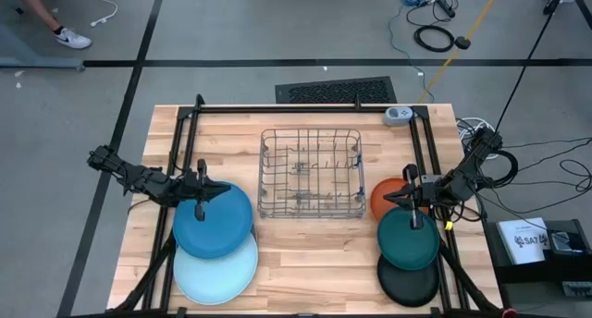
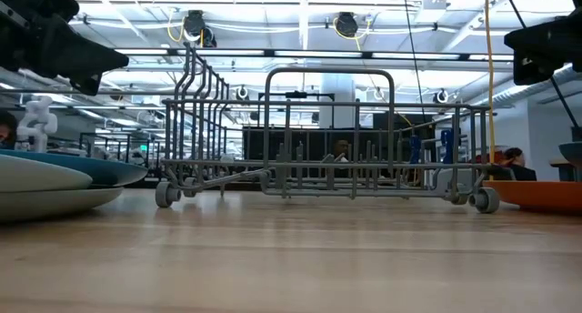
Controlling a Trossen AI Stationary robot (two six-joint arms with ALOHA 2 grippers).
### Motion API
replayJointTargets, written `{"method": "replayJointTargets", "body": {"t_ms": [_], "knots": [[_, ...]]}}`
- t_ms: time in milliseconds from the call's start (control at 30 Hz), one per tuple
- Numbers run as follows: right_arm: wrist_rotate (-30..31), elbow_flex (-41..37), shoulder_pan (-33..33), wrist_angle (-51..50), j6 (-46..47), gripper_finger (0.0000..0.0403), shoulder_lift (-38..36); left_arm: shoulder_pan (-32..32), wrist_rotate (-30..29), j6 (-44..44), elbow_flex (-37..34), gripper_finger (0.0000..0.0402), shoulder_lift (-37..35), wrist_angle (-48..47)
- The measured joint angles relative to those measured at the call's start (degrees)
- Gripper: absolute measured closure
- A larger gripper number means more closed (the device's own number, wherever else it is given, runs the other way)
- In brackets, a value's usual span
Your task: Sort dishes
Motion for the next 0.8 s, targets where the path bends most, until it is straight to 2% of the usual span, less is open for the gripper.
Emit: {"method": "replayJointTargets", "body": {"t_ms": [500, 567, 733, 800], "knots": [[0.0, 0.0, 0.0, 0.0, 1.6, 0.0394, 0.0, 0.0, 0.0, 0.0, 0.0, 0.0401, 0.0, 0.0], [0.0, 0.0, 0.0, 0.0, 9.2, 0.0394, 0.0, 0.0, 0.0, 0.0, 0.0, 0.0401, 0.0, 0.0], [0.0, 0.0, 0.0, 2.3, 38.2, 0.0394, 0.0, 0.0, 0.0, 0.0, 0.0, 0.0401, 0.0, 0.0], [-1.0, 0.0, 0.0, 6.4, 41.1, 0.0394, 0.0, 0.0, 0.0, 0.0, 0.0, 0.0401, 0.0, 0.0]]}}
